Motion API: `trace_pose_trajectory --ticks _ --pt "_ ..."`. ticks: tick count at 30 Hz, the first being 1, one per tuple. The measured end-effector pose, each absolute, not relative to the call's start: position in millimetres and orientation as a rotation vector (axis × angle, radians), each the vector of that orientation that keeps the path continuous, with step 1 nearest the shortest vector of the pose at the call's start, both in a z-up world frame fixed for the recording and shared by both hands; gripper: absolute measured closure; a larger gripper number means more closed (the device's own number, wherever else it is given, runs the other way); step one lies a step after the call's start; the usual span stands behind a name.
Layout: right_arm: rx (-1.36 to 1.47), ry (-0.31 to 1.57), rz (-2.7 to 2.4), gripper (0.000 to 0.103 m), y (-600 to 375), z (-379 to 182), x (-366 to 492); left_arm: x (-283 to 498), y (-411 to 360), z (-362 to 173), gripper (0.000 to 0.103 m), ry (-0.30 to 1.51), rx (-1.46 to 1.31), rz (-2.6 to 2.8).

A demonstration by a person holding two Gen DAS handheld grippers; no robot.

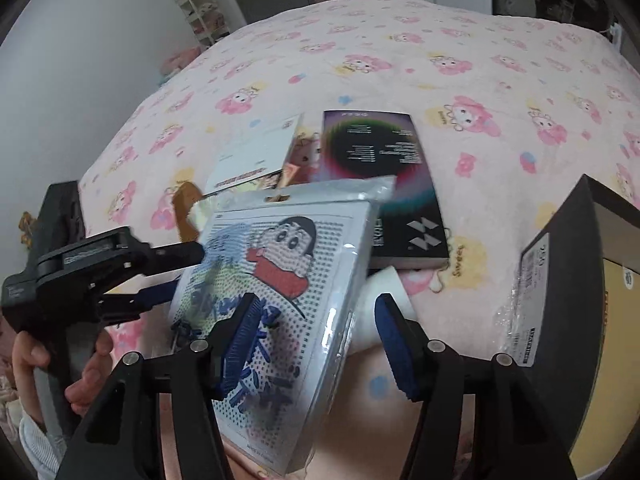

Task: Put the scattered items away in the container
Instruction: 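Carry the drawing pack with the right gripper toward the open black box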

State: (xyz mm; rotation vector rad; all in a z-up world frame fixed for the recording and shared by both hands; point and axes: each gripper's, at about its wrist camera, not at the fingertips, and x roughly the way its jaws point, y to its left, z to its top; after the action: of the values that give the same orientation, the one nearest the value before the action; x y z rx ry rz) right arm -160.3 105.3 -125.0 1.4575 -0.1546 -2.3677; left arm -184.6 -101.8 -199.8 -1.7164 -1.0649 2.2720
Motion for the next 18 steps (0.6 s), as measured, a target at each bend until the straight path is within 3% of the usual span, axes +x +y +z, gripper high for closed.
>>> trace_pose_trajectory --ticks 4,11,18 --pt "1.463 -0.043 -2.384 0.052 91.7 -130.6 -159.2 -183.3 -96.7 -198.5 0.025 -1.026 -1.719 2.281" --pt "1.434 -0.037 -2.415 0.052 98.8 -122.5 -159.0 -181.8 -101.5 -198.5 0.026 -1.125 -1.615 2.2" --pt "1.356 -0.047 -2.468 0.052 120.4 -88.0 -147.4 -169.6 -85.8 -161.8 0.028 -1.074 -1.463 2.191"
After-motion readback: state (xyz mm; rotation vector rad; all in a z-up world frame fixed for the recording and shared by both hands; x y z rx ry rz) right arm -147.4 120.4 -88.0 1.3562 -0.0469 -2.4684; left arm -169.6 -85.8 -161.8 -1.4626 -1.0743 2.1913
